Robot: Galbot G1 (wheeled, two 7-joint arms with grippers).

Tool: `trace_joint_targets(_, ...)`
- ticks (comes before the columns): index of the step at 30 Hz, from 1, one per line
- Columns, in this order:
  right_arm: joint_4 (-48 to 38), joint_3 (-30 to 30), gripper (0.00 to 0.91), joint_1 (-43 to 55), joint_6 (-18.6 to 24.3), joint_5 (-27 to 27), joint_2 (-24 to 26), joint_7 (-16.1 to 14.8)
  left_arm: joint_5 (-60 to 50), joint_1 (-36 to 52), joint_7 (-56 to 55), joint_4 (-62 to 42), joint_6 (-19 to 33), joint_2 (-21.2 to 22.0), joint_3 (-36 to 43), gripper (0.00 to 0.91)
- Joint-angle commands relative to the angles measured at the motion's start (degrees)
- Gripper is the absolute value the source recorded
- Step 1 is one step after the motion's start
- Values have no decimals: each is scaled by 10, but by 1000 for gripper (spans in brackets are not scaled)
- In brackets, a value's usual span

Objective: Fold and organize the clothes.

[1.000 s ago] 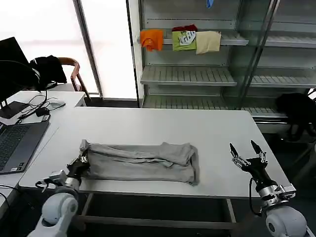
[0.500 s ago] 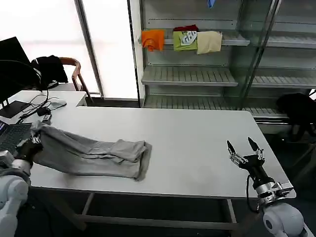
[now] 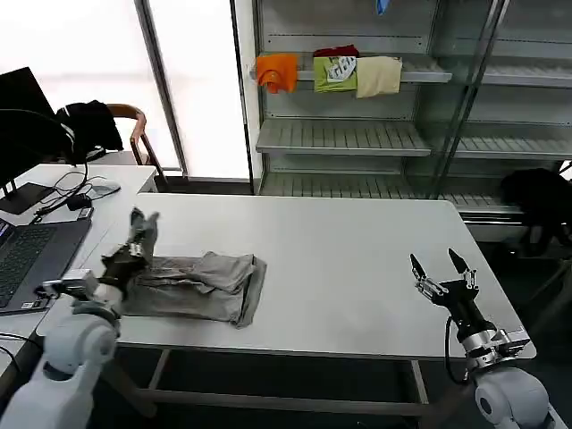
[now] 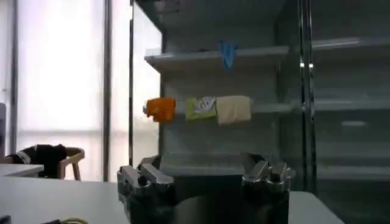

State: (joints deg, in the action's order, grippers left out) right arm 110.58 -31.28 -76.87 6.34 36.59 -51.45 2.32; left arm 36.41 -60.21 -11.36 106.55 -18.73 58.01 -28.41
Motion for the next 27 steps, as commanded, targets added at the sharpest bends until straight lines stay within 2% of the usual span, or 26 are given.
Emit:
trace_joint_targets(1,-2,-2,907,3,1,-1,-2,0,-99,27,-1,-2,-2,113,154,0)
trace_joint_targets(14,-7,8,907,11,2,-7,-12,-1,-128,24,2,-24,1,133,181,10)
trace_joint_targets(22,-9,9,907,10,4,-8,-14,-1,-132,14,23,-15,7,125,174,10)
trace_joint_targets(27,-10,10,907,11,4,-8,-14,-1,-132,5,35,13,-7,108,162,10)
